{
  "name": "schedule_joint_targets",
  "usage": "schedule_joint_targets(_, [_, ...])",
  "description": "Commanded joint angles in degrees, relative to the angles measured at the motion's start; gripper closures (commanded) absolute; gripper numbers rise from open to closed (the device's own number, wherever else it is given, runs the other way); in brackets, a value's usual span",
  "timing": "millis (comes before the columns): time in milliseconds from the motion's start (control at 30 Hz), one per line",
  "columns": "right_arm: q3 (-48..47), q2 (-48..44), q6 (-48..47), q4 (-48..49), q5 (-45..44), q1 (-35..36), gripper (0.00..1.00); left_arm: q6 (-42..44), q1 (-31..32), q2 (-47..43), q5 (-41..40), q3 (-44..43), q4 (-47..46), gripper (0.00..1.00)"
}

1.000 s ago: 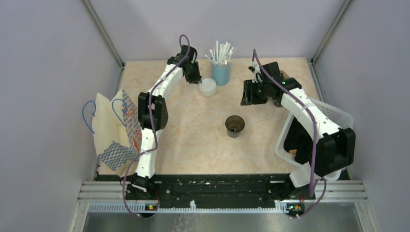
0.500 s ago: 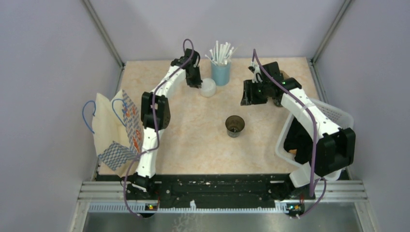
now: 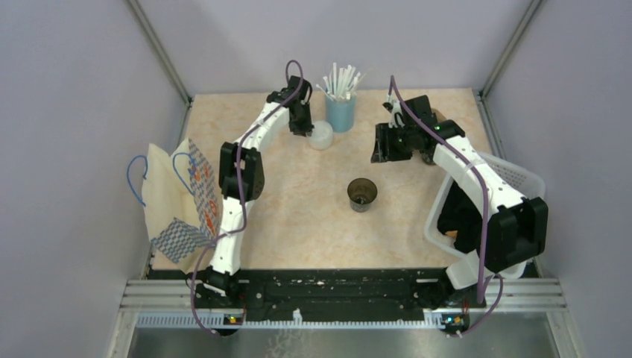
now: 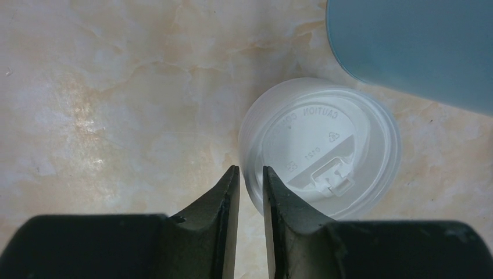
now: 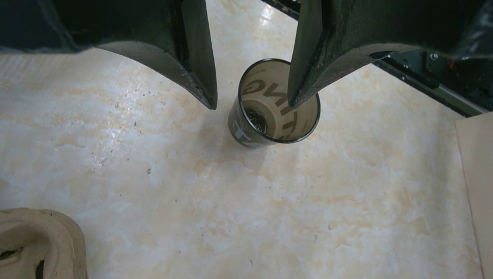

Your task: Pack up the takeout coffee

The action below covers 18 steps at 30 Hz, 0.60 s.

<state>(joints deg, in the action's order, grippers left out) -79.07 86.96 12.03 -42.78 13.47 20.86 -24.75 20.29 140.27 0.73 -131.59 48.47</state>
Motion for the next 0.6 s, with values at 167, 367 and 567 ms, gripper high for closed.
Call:
schedule_joint_targets(167, [-0.08,-1.75,0.01,2.08,0.68,-0.23,0.52,1.70,0.39,-2.46,-3.94,-2.09,0.16,0.70])
schedule_joint_targets(367, [-0.12,-1.79,-0.04,1.99,0.68,-0.25,0.52,2.16,0.47,-2.56,-4.86,-2.14,-0.56,0.70])
schedule_joint_targets(567, [-0.16,-1.71,-0.12,1.88,0.59,-0.23,0.52,2.17,0.53,-2.35,-5.01,-2.42,-0.92,0.73])
